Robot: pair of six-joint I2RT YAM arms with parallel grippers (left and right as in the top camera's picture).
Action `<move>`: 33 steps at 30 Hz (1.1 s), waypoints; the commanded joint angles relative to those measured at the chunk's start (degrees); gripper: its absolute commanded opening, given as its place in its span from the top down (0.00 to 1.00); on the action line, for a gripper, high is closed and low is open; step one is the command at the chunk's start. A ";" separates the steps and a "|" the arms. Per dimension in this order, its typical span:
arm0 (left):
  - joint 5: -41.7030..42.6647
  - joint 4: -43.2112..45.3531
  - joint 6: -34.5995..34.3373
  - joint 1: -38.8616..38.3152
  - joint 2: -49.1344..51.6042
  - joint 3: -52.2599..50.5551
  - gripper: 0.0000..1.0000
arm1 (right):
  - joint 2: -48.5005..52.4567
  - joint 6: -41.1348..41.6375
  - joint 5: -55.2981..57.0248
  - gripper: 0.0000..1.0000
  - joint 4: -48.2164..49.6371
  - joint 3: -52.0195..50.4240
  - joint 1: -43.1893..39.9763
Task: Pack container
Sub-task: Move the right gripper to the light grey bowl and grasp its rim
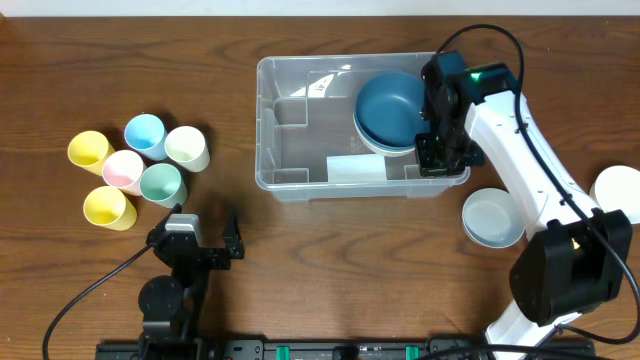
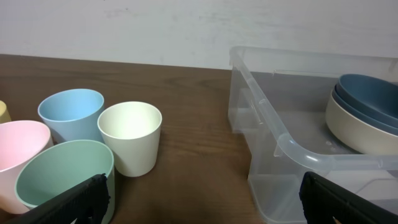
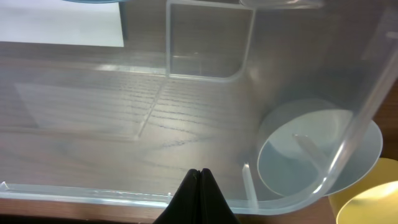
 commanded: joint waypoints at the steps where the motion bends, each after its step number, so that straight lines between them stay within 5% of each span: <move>1: 0.66 -1.73 0.52 0.28 -0.35 -0.90 0.02 | -0.52 -0.17 0.15 0.99 -0.04 -0.15 1.20; 11: 0.66 -1.73 0.52 0.28 -0.35 -0.90 0.02 | -4.50 -0.17 0.15 0.97 3.28 3.48 0.74; 18: 0.68 -1.73 0.52 0.28 -0.35 -0.90 0.02 | -10.56 -0.22 0.33 0.67 1.01 7.43 -3.87; 21: 0.66 -1.73 0.52 0.28 -0.35 -0.90 0.02 | -12.74 -0.35 0.39 0.62 -0.59 7.43 -8.85; 33: 0.66 -1.73 0.52 0.28 -0.35 -0.90 0.02 | -14.10 -2.32 -1.16 0.60 0.57 -3.41 -22.56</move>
